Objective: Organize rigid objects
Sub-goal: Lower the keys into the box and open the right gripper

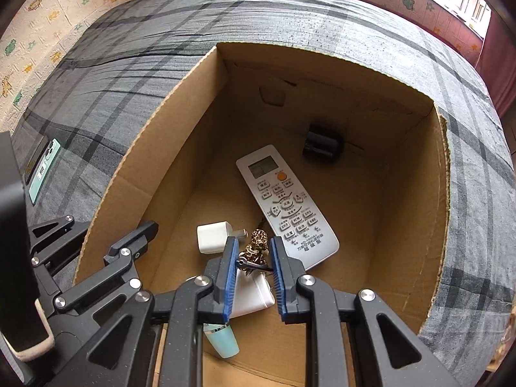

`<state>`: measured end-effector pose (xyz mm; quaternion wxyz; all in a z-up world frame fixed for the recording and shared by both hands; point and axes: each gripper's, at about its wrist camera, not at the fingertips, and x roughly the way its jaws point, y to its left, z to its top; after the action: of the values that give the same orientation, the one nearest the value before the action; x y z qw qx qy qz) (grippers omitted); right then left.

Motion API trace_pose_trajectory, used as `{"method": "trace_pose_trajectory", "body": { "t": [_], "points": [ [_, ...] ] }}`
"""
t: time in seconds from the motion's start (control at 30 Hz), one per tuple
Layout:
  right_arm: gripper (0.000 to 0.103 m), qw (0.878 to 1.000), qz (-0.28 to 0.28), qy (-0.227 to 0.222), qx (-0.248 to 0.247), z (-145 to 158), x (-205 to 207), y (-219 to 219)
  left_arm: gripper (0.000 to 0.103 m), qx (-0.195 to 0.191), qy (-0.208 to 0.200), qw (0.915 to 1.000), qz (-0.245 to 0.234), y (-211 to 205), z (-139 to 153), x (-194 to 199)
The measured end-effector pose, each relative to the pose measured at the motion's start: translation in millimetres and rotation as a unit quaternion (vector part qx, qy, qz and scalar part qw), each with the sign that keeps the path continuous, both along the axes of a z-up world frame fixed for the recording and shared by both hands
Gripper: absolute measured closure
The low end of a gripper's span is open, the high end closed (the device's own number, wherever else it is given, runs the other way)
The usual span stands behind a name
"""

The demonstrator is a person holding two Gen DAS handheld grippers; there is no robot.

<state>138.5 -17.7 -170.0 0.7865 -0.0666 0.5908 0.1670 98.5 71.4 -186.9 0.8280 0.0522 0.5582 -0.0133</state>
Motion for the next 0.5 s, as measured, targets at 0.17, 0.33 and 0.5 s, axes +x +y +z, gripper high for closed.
{"method": "trace_pose_trajectory", "body": {
  "t": [0.17, 0.33, 0.5],
  "points": [
    [0.082, 1.0, -0.005, 0.021, -0.002, -11.6, 3.7, 0.5, 0.09, 0.0, 0.0, 1.0, 0.0, 0.1, 0.2, 0.0],
    [0.082, 1.0, -0.008, 0.024, -0.005, -14.5, 5.0, 0.2, 0.09, -0.001, 0.0, 1.0, 0.0, 0.5, 1.4, 0.5],
    [0.082, 1.0, -0.007, 0.023, -0.009, -15.2, 5.5, 1.5, 0.09, 0.0, 0.0, 1.0, 0.0, 0.4, 2.0, 0.9]
  ]
}}
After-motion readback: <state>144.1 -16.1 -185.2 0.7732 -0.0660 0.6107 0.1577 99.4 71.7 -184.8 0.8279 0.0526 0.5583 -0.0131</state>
